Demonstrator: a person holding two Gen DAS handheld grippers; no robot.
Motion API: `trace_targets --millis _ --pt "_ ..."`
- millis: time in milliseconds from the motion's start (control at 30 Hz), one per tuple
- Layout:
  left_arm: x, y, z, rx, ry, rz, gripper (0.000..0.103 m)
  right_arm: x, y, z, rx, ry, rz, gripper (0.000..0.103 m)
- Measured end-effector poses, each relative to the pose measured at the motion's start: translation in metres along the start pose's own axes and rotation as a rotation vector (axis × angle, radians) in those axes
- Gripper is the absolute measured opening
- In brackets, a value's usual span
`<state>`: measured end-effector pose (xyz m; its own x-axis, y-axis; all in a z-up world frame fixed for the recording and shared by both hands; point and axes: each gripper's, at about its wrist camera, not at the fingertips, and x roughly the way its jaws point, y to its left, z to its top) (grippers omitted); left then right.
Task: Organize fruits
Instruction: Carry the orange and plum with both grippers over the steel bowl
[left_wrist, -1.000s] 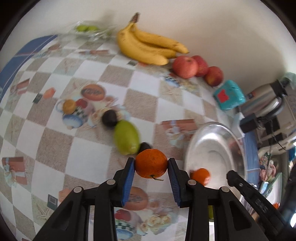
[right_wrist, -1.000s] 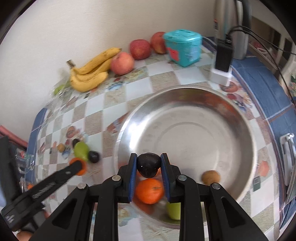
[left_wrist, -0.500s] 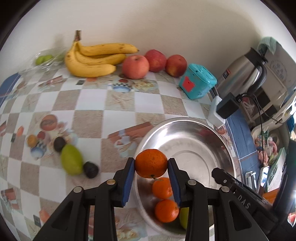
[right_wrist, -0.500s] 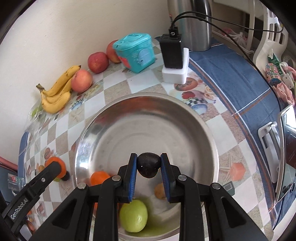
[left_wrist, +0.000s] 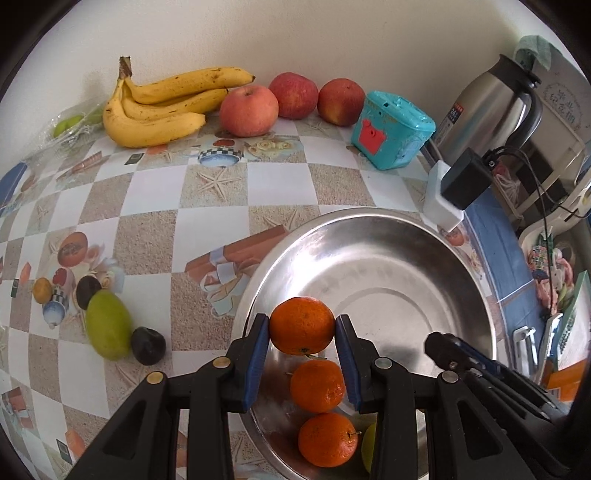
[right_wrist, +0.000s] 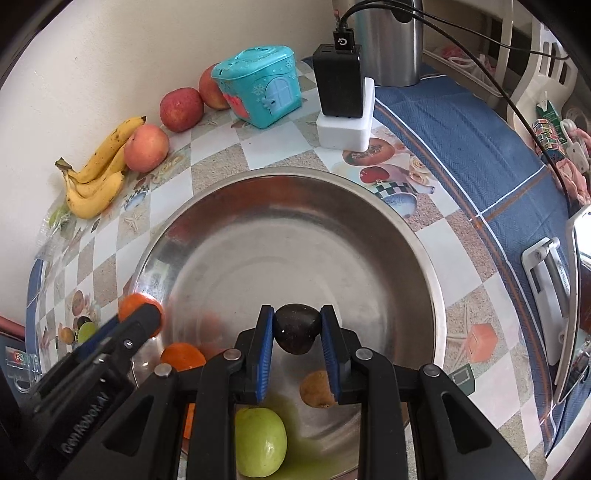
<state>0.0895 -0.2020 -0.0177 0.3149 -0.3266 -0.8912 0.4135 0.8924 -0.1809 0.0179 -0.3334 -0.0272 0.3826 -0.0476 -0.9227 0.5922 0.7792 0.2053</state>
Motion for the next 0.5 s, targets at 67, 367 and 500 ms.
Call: trace_targets --millis 67,367,500 --pt "0.001 -0.002 -0.001 0.004 -0.002 0.011 0.039 -0.001 0.0 0.0 -0.005 -0.004 -0.01 0.026" --pt "0.007 -0.006 -0.007 0.017 0.008 0.043 0.039 0.0 -0.012 -0.001 0.018 -0.001 -0.037 0.026" --pt "0.01 -0.004 -0.009 0.012 0.012 0.052 0.039 0.001 -0.013 -0.002 0.025 0.0 -0.026 0.026"
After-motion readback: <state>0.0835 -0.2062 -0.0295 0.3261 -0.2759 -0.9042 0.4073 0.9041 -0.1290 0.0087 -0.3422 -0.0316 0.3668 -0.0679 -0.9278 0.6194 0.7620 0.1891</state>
